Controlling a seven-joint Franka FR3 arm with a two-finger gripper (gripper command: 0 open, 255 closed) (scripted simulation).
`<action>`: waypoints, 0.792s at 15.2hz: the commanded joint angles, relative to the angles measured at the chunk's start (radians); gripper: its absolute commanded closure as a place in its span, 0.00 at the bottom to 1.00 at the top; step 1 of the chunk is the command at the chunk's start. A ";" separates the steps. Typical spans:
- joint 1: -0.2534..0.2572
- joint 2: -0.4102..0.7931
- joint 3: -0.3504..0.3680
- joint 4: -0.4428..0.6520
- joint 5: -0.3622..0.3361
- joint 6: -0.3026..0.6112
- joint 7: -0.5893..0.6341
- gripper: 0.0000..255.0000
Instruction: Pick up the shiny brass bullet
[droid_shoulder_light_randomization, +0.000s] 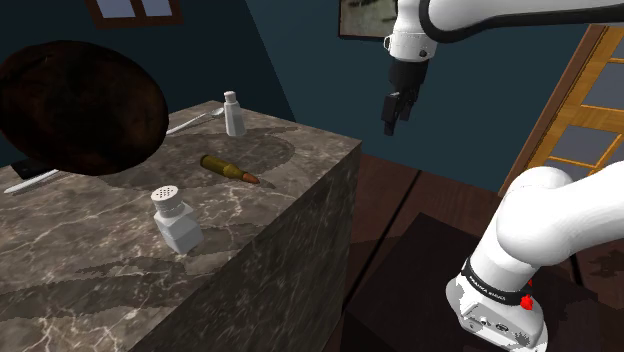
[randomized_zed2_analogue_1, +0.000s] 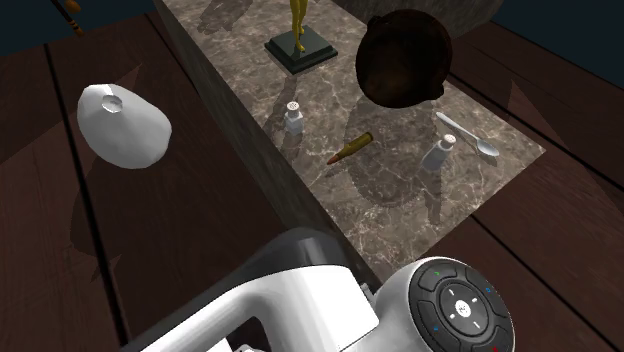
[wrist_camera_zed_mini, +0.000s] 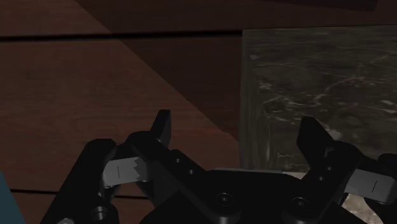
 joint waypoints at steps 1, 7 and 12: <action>0.000 0.000 0.000 0.000 0.000 0.000 0.000 0.00; 0.046 0.137 0.109 0.101 0.071 0.026 0.112 0.00; 0.073 0.267 0.194 0.213 0.107 0.041 0.203 0.00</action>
